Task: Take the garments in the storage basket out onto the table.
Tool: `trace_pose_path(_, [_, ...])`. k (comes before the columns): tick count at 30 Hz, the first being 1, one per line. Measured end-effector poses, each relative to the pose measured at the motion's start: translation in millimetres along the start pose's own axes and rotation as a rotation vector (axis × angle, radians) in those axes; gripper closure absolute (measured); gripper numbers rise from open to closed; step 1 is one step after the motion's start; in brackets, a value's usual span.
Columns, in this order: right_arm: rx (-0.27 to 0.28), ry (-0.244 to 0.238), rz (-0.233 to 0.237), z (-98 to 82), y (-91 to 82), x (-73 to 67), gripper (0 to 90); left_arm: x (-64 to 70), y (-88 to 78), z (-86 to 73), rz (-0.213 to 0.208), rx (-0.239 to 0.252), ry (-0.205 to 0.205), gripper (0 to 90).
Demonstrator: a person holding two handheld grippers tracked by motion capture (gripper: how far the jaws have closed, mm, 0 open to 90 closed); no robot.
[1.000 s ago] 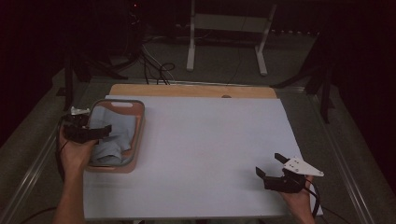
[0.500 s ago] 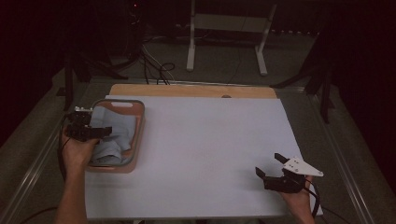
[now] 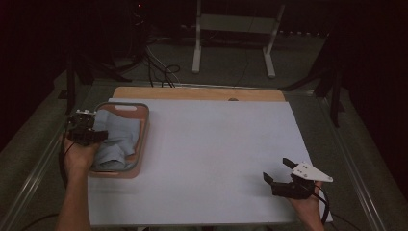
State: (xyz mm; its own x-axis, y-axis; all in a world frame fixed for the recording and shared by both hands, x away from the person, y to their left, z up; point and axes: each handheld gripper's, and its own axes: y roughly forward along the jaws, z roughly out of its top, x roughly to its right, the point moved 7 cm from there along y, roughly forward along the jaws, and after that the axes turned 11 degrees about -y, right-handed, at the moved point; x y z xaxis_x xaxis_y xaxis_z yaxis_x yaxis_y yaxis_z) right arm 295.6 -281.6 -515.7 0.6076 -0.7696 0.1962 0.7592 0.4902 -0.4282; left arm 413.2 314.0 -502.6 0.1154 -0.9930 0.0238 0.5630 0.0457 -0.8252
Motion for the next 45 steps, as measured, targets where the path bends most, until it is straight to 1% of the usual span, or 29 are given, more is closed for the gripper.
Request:
trace_pose_path(1, [0.001,0.000,0.001,0.1,-0.2,0.0,7.4,-0.8,0.6,-1.5,0.009,-0.008,0.007,57.9])
trace_pose_path(2, [0.002,-0.001,0.000,0.2,-0.3,0.1,7.4,-1.0,0.4,-2.3,0.007,-0.008,0.009,64.5])
trace_pose_path(4, [0.004,-0.003,-0.004,0.3,-0.3,0.9,7.4,-0.4,-2.1,-2.0,-0.004,0.002,0.008,71.7])
trace_pose_path(6, [0.005,0.000,-0.003,0.2,-0.3,0.9,7.4,2.0,-5.0,-1.4,-0.016,0.009,0.012,75.1])
trace_pose_path(8, [0.004,0.000,-0.003,0.2,-0.3,1.0,7.4,5.8,-8.4,-0.5,-0.034,0.018,0.026,76.7])
trace_pose_path(13, [0.004,0.000,-0.002,0.3,-0.3,0.6,7.4,20.9,-19.9,3.5,-0.088,0.065,0.054,76.8])
trace_pose_path(15, [0.001,0.003,-0.001,0.1,-0.1,0.2,7.4,28.5,-24.1,4.9,-0.105,0.076,0.074,76.7])
trace_pose_path(16, [0.001,0.004,0.000,0.1,0.0,0.1,7.4,31.1,-25.5,5.3,-0.113,0.078,0.078,76.5])
trace_pose_path(19, [0.002,0.001,0.001,0.3,0.0,-0.1,7.4,40.0,-29.2,6.9,-0.169,0.091,0.074,76.1])
trace_pose_path(21, [0.001,0.001,0.000,0.3,0.0,-0.1,7.4,44.0,-28.9,6.7,-0.194,0.088,0.077,75.7])
trace_pose_path(23, [0.000,0.001,0.001,0.2,0.1,-0.1,7.4,46.4,-27.4,6.1,-0.209,0.083,0.080,75.5])
trace_pose_path(26, [0.004,-0.002,0.000,0.6,-0.1,0.3,7.4,49.5,-25.7,5.3,-0.246,0.073,0.077,73.0])
trace_pose_path(33, [-0.002,-0.007,0.003,0.4,0.7,-0.8,7.5,55.8,-16.9,2.3,-0.294,0.023,0.072,65.4])
trace_pose_path(35, [-0.002,-0.007,0.003,0.3,0.8,-0.8,7.5,57.2,-14.0,1.6,-0.288,0.011,0.077,62.9])
trace_pose_path(37, [-0.003,-0.007,0.003,0.3,0.8,-0.7,7.5,57.8,-11.0,1.3,-0.286,0.003,0.070,60.9])
trace_pose_path(39, [-0.002,-0.009,0.003,0.3,0.7,-0.6,7.5,57.7,-7.9,1.3,-0.272,-0.003,0.063,57.8])
trace_pose_path(41, [-0.003,-0.012,0.003,0.2,0.2,-0.3,7.5,55.9,-4.4,1.3,-0.236,-0.008,0.064,50.4])
trace_pose_path(43, [-0.004,-0.010,0.002,0.2,-0.1,-0.3,7.5,53.4,-2.0,1.5,-0.213,-0.012,0.060,46.2])
trace_pose_path(44, [0.000,-0.009,0.003,0.2,0.1,-0.1,7.5,51.3,-1.3,1.9,-0.201,-0.014,0.064,44.4])
trace_pose_path(45, [0.000,-0.008,0.003,0.1,0.1,0.1,7.5,50.4,-0.6,2.2,-0.193,-0.012,0.052,42.5])
